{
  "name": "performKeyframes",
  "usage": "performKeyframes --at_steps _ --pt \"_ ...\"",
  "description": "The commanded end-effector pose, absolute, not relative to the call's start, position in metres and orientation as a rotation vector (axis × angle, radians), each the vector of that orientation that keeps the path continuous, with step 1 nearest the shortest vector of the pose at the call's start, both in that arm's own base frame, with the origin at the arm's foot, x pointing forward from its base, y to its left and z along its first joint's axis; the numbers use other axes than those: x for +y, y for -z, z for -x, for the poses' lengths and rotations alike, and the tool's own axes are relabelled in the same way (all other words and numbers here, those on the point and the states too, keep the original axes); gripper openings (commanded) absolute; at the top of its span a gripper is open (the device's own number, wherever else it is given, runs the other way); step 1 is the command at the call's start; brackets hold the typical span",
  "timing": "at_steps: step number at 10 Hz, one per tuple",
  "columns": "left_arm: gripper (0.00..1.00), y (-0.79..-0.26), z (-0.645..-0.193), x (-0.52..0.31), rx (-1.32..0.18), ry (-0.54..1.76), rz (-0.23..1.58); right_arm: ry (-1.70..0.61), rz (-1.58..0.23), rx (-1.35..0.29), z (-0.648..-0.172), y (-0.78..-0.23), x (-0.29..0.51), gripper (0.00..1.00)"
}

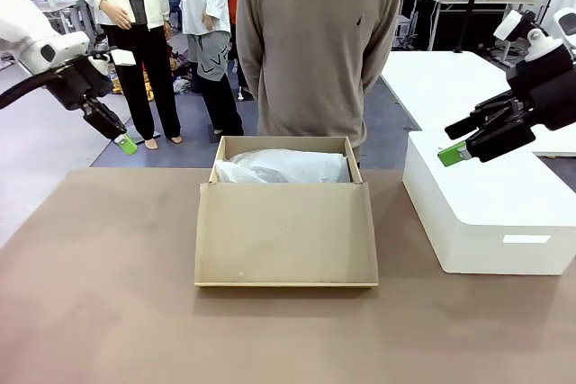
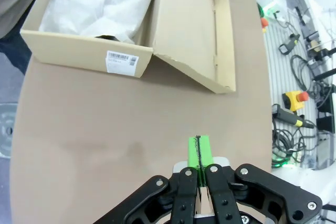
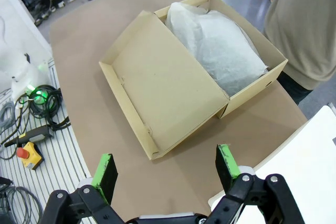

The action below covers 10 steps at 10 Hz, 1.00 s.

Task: Pack the shoes into the box.
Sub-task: Close the Shoes Box.

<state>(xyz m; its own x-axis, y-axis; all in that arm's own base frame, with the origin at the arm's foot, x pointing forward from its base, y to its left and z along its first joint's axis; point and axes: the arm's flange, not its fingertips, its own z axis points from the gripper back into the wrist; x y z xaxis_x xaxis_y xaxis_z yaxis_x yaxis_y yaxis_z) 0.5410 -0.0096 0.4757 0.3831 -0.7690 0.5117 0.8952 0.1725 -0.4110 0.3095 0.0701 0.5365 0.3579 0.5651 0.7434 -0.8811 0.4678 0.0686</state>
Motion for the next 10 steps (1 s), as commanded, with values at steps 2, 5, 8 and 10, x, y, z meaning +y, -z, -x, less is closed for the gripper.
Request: performKeyframes --at_steps 2,5,8,10 --pt "0.00 -0.463 -0.541 -0.021 -0.202 1.127 0.709 -1.005 -0.540 -0.740 -0.313 -0.537 0.071 1.00" --pt "0.00 -0.471 -0.542 -0.012 -0.206 1.180 0.724 -1.005 -0.540 -0.740 -0.313 -0.537 0.071 1.00" --pt "0.00 -0.468 -0.544 -0.015 -0.203 1.167 0.716 -1.005 -0.540 -0.740 -0.313 -0.537 0.071 1.00" --pt "0.00 -0.447 -0.542 -0.024 -0.243 1.146 0.712 -1.005 -0.540 -0.740 -0.313 -0.537 0.071 1.00"
